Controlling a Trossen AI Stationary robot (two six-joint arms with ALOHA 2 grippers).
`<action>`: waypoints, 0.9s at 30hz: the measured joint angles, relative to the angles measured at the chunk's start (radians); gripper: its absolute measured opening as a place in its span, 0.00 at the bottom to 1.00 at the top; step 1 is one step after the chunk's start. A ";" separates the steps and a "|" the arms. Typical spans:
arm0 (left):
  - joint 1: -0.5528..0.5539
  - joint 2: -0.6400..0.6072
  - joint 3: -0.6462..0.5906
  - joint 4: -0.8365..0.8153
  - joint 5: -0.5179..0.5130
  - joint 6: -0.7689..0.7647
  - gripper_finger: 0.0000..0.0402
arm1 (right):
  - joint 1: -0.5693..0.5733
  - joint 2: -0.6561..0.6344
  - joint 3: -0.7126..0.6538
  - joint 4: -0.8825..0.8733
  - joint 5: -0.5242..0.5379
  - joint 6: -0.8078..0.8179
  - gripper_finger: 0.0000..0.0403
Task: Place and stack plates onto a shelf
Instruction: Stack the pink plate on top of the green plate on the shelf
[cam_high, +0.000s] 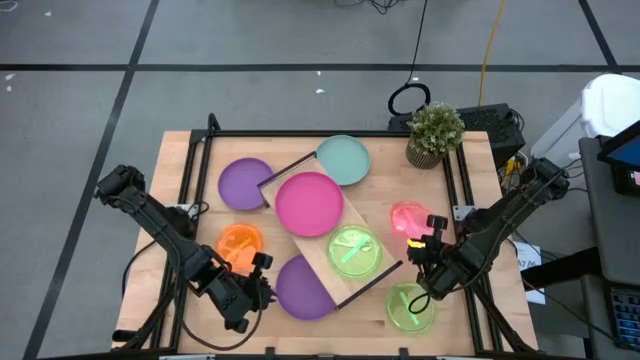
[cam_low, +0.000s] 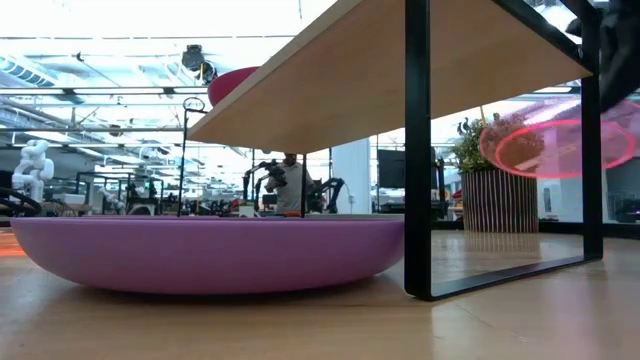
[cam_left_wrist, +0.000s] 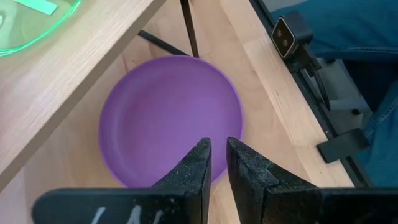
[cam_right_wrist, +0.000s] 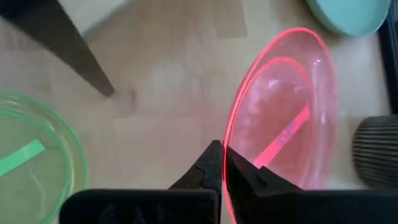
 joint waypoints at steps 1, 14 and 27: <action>-0.003 0.000 0.000 0.000 -0.008 -0.004 0.14 | -0.008 0.000 0.014 -0.005 0.001 -0.020 0.00; -0.019 0.000 0.000 0.000 -0.030 -0.039 0.14 | -0.079 0.000 0.152 0.018 0.087 -0.273 0.00; -0.019 0.001 0.000 0.000 -0.030 -0.060 0.14 | -0.085 0.000 0.168 0.355 0.159 -0.722 0.00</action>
